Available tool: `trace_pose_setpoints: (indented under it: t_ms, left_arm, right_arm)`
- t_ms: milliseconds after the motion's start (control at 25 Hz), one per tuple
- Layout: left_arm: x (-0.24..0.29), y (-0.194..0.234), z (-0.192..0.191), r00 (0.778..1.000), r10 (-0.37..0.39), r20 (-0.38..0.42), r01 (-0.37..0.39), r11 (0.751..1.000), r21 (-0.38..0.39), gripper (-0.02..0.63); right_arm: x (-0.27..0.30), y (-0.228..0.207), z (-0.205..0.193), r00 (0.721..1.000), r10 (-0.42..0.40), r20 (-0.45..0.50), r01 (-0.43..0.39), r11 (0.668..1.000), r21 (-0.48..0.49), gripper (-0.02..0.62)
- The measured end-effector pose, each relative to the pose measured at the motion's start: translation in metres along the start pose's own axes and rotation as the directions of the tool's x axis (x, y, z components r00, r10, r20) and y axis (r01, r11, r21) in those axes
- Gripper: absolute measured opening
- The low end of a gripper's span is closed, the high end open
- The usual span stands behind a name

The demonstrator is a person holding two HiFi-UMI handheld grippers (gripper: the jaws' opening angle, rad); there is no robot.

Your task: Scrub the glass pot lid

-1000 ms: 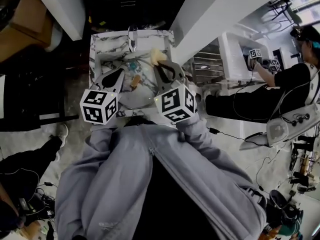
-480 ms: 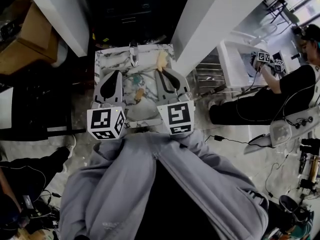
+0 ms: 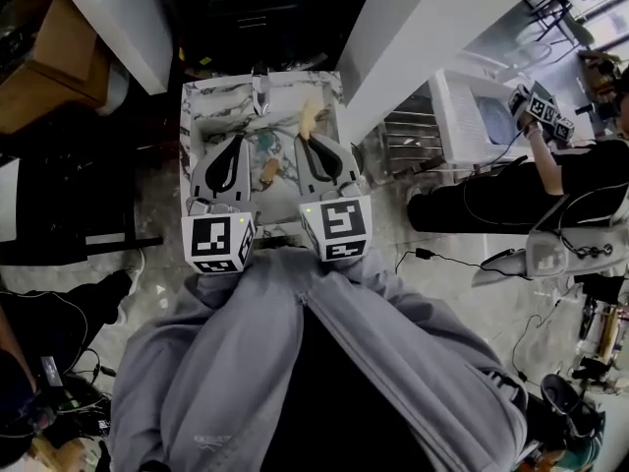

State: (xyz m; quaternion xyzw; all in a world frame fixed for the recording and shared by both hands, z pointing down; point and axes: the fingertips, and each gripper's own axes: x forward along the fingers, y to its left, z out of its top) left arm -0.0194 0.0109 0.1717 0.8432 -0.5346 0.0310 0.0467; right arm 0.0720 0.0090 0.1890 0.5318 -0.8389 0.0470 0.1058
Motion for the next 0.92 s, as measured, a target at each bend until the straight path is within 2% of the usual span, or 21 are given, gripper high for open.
trace_pose_setpoints:
  t_ms: [640,920]
  left_arm:
    - [0.015,0.000,-0.010,0.999,-0.017,-0.034,0.016,1.000,-0.015,0.015]
    - [0.029,0.002,-0.013,0.999,-0.018,-0.039,0.016,0.999,-0.028,0.014]
  right_arm:
    - [0.007,-0.008,0.000,1.000,0.021,0.015,-0.021,1.000,0.012,0.041]
    - [0.010,-0.024,-0.005,1.000,-0.007,0.011,0.007,1.000,0.008,0.041]
